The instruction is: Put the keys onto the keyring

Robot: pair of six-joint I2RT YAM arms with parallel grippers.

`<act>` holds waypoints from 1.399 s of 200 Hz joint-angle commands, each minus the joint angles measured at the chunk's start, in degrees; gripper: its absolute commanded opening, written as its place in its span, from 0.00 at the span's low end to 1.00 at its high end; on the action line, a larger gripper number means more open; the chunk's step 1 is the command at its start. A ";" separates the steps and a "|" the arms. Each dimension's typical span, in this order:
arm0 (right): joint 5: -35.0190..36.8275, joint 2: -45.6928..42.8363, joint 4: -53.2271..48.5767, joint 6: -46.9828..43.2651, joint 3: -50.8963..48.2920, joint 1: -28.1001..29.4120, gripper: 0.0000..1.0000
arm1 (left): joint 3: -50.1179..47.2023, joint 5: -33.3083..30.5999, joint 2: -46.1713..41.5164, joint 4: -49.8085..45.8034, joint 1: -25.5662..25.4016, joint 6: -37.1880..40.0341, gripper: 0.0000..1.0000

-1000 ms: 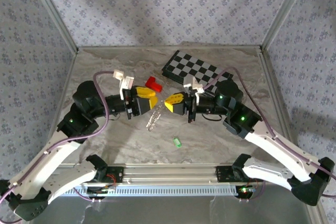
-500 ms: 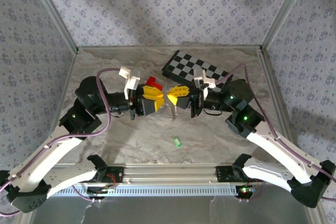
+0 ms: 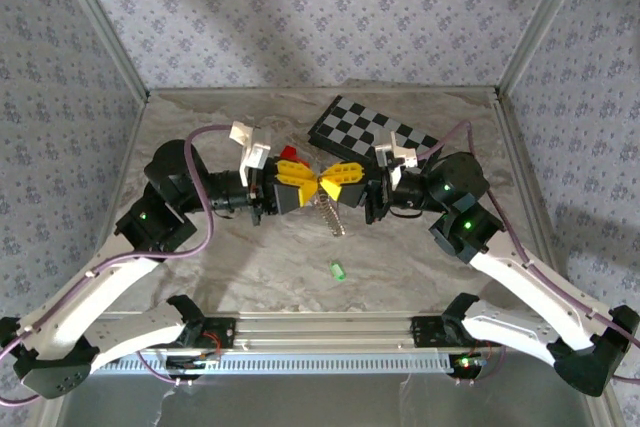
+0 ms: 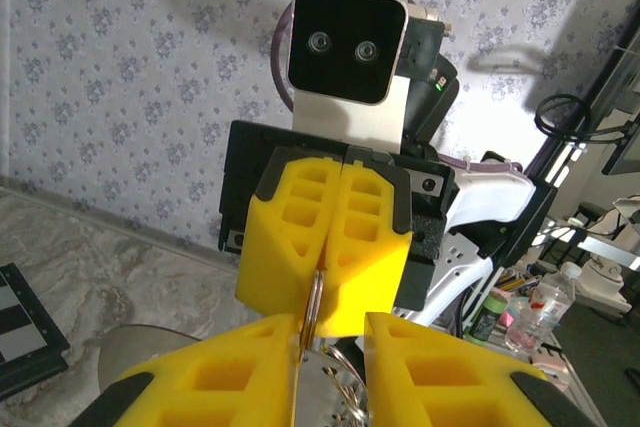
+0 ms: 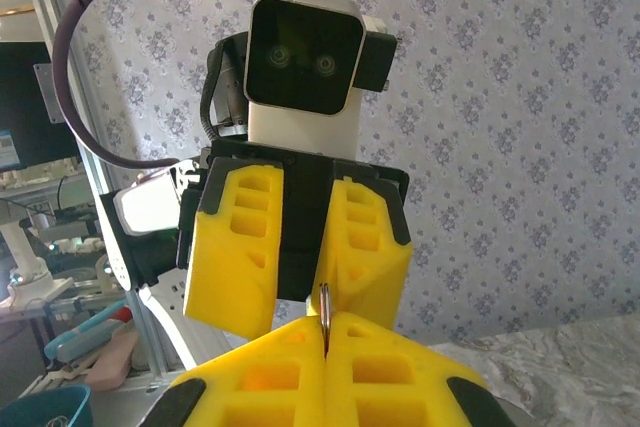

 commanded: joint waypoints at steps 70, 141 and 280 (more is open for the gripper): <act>0.22 -2.20 2.11 0.63 0.93 -0.38 0.00 | 2.06 -0.80 0.66 2.25 -1.57 3.03 0.00; 3.17 -4.34 -11.28 -5.92 2.06 -0.43 0.25 | 7.00 -0.95 1.47 -12.05 -1.66 15.56 0.00; 5.60 -1.97 -43.36 -23.01 15.85 0.09 0.44 | 19.74 -4.22 8.18 -40.74 -2.82 38.89 0.00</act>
